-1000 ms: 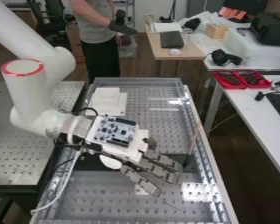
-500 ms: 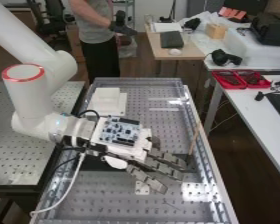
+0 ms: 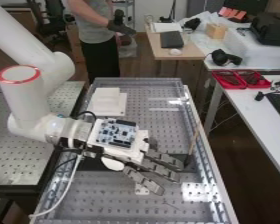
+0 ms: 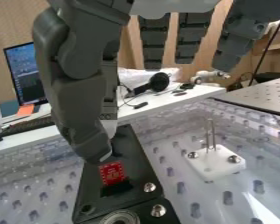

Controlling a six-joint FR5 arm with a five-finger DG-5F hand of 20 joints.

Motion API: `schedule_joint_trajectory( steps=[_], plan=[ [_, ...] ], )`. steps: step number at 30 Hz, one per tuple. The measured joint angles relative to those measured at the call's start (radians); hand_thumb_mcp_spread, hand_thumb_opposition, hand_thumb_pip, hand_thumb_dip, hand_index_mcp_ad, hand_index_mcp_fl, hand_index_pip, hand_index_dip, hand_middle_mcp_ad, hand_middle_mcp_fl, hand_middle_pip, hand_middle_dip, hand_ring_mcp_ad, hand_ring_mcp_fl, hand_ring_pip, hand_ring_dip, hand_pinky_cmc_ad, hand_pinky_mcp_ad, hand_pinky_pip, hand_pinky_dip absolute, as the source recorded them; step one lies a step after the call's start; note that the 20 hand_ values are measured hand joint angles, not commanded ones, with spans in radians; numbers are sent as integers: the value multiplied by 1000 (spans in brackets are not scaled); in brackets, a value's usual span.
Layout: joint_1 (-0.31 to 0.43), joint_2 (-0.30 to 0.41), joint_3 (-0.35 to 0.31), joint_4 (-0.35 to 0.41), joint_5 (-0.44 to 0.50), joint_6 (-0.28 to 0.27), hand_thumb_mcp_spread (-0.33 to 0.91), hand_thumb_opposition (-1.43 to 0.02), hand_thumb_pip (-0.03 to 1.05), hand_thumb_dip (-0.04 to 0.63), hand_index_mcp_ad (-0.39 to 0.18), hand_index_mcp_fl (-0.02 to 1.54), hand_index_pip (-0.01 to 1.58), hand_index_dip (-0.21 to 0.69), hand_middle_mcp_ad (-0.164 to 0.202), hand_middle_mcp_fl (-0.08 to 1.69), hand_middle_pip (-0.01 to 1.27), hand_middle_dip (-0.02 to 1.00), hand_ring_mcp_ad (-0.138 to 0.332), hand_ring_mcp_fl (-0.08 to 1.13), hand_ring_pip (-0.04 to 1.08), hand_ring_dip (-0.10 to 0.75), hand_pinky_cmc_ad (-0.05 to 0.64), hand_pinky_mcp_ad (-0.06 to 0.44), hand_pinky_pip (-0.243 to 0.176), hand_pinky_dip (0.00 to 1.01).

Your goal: Grab the pcb board and place it in the clear container

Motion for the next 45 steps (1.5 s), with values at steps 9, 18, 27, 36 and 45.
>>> schedule_joint_trajectory(
  steps=[9,18,27,36,45],
  plan=[
    [-2,17,-11,-5,-1,0,667,-885,370,297,-272,553,930,410,73,37,145,195,136,16,108,56,379,288,-75,154],
    [2,24,-20,-1,7,3,653,-885,368,297,-269,553,934,401,73,37,145,195,133,16,108,52,379,288,-75,154],
    [5,26,-20,1,12,5,654,-885,368,297,-269,553,930,393,73,37,145,195,136,16,108,56,379,278,-75,154],
    [5,32,-18,0,16,7,644,-871,368,297,-265,522,925,393,73,37,145,195,133,16,108,52,380,278,-75,154],
    [7,42,-22,7,22,9,637,-871,365,298,-257,529,911,389,75,37,145,195,136,16,108,52,380,278,-75,154]
  ],
)
